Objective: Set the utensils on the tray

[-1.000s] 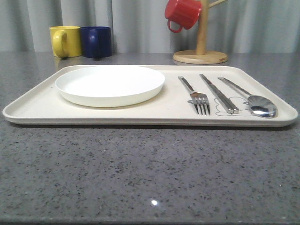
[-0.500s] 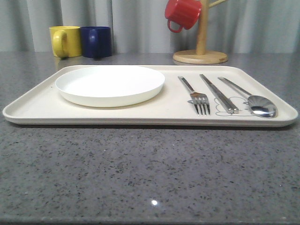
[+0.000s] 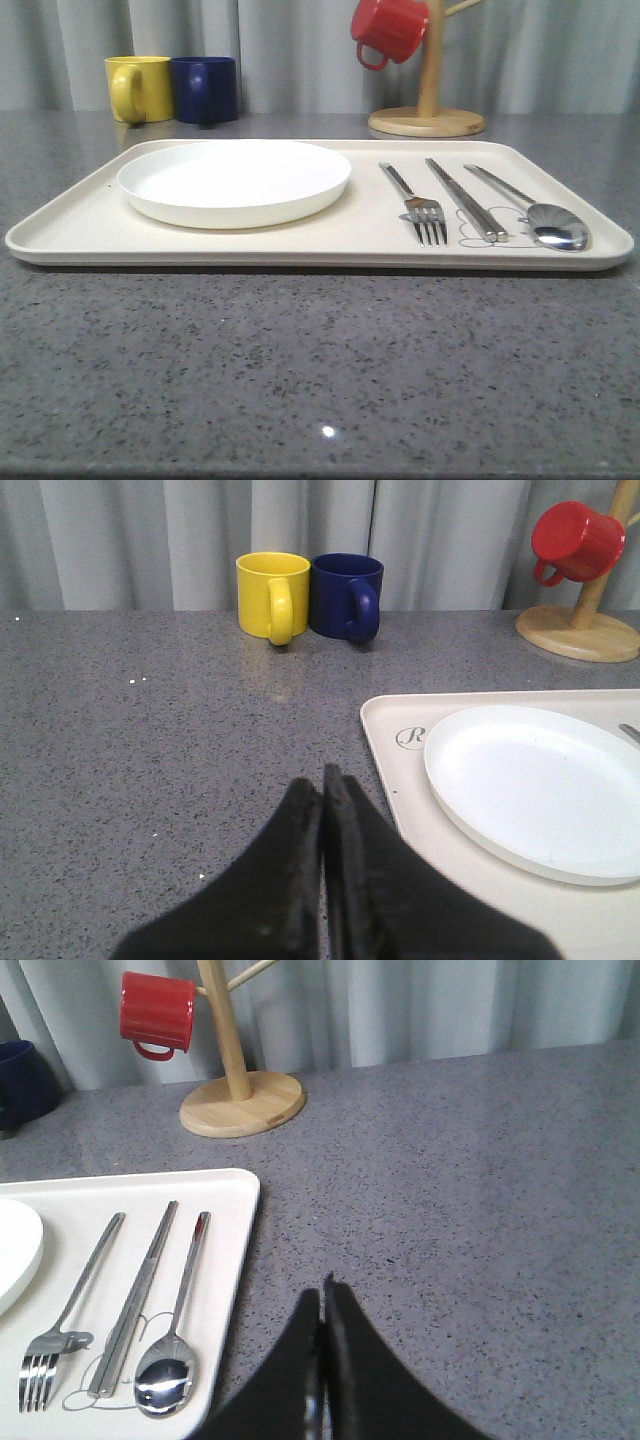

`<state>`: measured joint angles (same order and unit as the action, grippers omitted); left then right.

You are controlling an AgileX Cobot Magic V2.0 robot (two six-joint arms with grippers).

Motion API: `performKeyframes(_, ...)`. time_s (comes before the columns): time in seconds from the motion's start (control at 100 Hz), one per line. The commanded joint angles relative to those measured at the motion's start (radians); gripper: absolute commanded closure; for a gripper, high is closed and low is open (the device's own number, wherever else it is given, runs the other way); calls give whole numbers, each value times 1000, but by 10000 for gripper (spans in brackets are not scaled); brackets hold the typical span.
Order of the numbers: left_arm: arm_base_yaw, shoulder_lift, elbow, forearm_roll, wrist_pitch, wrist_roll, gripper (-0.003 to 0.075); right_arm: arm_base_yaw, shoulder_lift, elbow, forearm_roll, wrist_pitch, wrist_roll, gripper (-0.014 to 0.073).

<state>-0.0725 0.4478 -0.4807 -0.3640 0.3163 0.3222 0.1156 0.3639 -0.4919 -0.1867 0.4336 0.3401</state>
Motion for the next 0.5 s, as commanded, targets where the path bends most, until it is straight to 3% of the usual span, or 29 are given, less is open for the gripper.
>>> performKeyframes(0.0,3,3,-30,-12,-73,-9,738,-6,-4,-16,-18,-96,-10,662)
performKeyframes(0.14,3,3,-30,-12,-73,-9,738,-13,-57,51,0,-145,-40,662)
performKeyframes(0.4,3,3,-30,-12,-73,-9,738,-104,-208,243,187,-317,-195,662)
performKeyframes(0.49,3,3,-30,-12,-73,-9,738,-119,-248,299,176,-380,-194,662)
